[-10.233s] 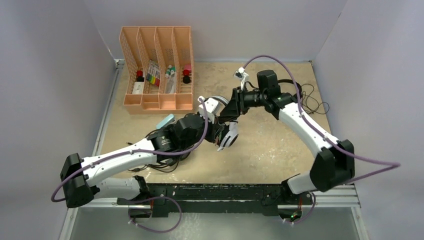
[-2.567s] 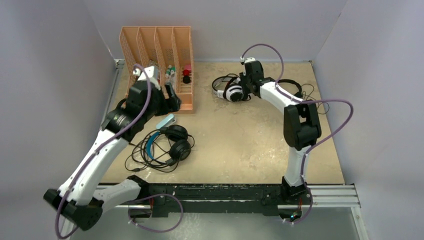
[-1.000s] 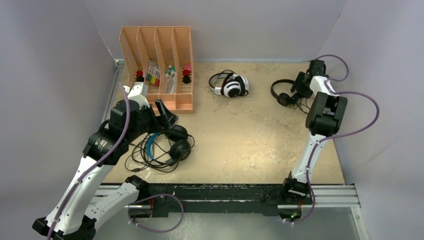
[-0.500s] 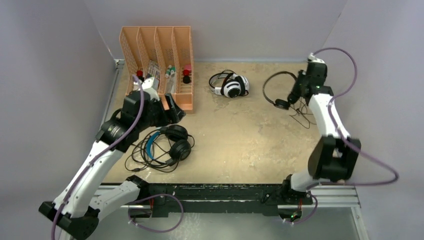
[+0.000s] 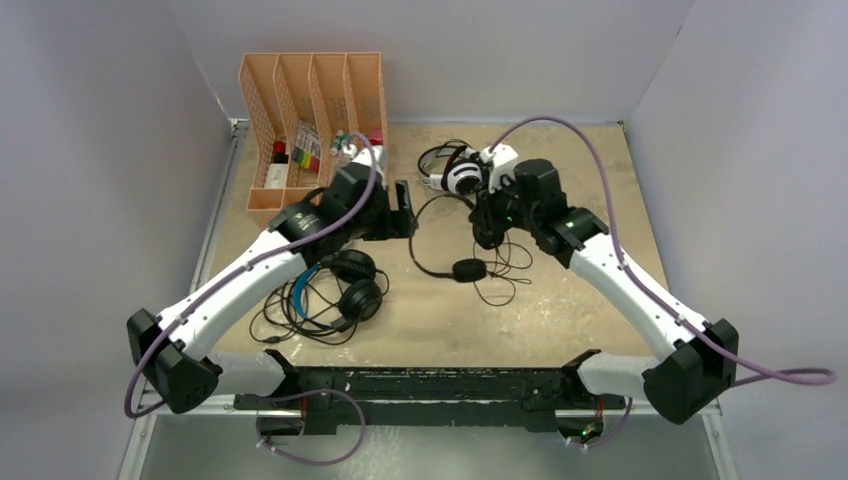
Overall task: Wrap the headphones
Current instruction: Pick up the headphones from the center of the board.
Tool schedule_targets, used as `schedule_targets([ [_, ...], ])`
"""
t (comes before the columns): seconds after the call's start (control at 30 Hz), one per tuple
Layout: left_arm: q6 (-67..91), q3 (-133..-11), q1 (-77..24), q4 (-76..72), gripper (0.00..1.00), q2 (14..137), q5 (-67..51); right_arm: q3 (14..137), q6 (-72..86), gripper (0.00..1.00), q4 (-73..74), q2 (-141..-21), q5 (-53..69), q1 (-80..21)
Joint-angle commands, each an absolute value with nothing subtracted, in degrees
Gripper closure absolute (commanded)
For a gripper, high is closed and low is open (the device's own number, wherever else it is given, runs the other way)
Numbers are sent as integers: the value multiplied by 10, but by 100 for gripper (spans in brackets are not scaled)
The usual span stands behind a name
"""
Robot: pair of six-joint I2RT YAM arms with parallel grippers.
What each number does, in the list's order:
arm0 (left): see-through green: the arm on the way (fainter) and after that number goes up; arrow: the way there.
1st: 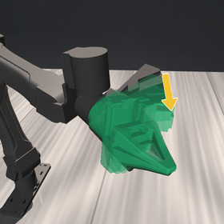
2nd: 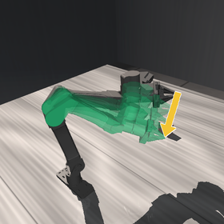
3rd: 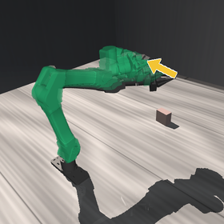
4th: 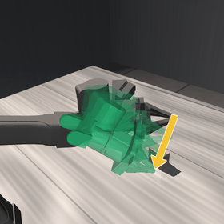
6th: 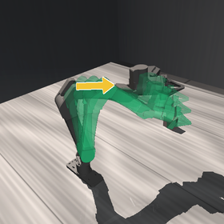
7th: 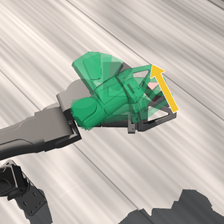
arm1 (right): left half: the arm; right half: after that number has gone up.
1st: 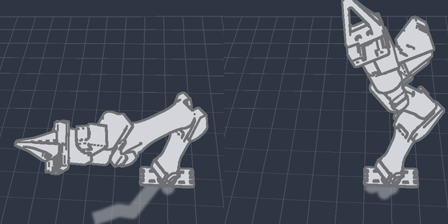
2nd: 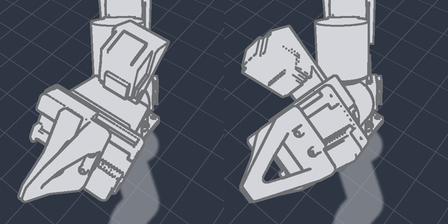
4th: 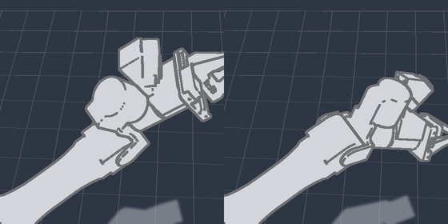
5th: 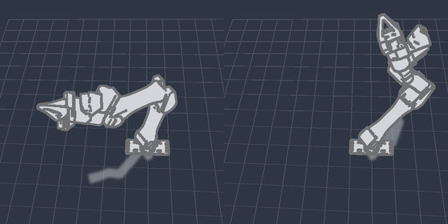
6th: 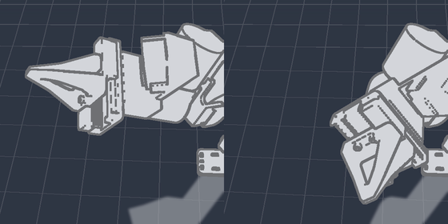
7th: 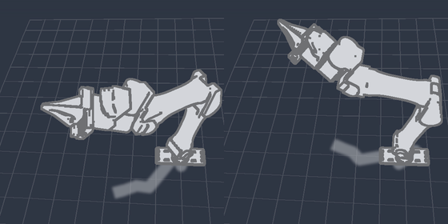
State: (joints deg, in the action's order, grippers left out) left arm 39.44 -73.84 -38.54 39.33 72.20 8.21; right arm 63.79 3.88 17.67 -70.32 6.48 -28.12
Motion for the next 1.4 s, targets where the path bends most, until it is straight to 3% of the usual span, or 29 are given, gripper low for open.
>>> schedule_targets([
  [0.0,400,-742,-433,349,20,752,145,650,8,98,157,-716,114,-321],
  [0.13,411,-735,-453,343,25,767,167,657,3,98,156,-730,117,-342],
  [0.23,416,-751,-465,396,47,793,245,661,4,97,150,-724,122,-347],
  [0.3,410,-763,-479,431,55,806,290,675,11,96,162,-725,108,-348],
  [0.53,397,-764,-509,431,49,829,277,712,31,93,182,-742,103,-356],
  [0.63,394,-762,-509,434,69,832,282,714,34,89,183,-738,110,-357],
  [0.67,394,-766,-509,444,78,829,296,712,34,86,184,-737,113,-357],
  [0.77,386,-780,-508,472,100,812,350,715,28,57,217,-742,103,-357],
  [0.87,366,-796,-507,499,100,792,392,710,44,25,259,-727,100,-356],
  [0.97,354,-821,-506,533,100,779,426,696,49,6,264,-666,90,-351],
  [1.07,343,-835,-505,549,100,754,455,657,68,1,232,-609,99,-311],
  [1.23,330,-872,-493,568,100,730,475,618,91,1,217,-600,208,-217],
  [1.37,336,-916,-469,572,100,721,454,551,118,1,103,-584,339,-161],
])
